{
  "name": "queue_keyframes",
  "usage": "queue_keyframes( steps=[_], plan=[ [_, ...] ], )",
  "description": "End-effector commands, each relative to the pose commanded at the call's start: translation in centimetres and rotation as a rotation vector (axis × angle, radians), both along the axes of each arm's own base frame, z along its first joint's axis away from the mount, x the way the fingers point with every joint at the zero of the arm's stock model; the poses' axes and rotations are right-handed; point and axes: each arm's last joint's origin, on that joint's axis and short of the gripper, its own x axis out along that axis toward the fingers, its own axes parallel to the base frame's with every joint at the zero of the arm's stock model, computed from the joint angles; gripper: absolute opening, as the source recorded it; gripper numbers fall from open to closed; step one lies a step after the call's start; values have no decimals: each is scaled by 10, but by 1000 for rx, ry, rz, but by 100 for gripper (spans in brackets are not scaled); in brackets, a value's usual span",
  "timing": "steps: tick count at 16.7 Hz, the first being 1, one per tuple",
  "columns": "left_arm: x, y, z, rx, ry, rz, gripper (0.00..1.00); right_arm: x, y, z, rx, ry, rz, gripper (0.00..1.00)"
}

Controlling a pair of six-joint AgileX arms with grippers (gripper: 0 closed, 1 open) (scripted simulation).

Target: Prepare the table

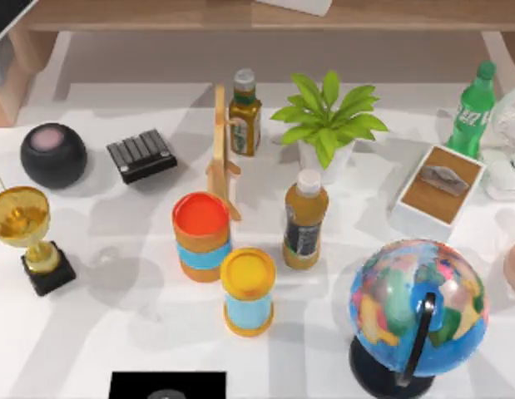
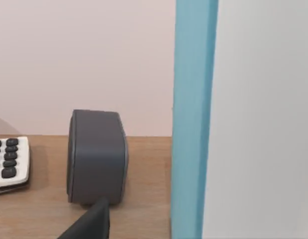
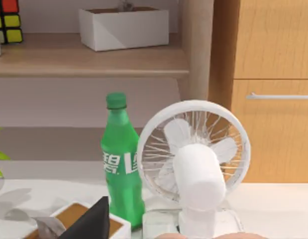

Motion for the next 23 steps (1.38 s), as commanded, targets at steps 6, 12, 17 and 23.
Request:
queue_keyframes(
  steps=[6, 12, 17, 23],
  plan=[
    [9, 0, 0, 0, 0, 0, 100, 0, 0, 0, 0, 0, 0, 100],
    [9, 0, 0, 0, 0, 0, 62, 0, 0, 0, 0, 0, 0, 100],
    [9, 0, 0, 0, 0, 0, 25, 0, 0, 0, 0, 0, 0, 100],
    [9, 0, 0, 0, 0, 0, 0, 0, 0, 0, 0, 0, 0, 100]
  ],
)
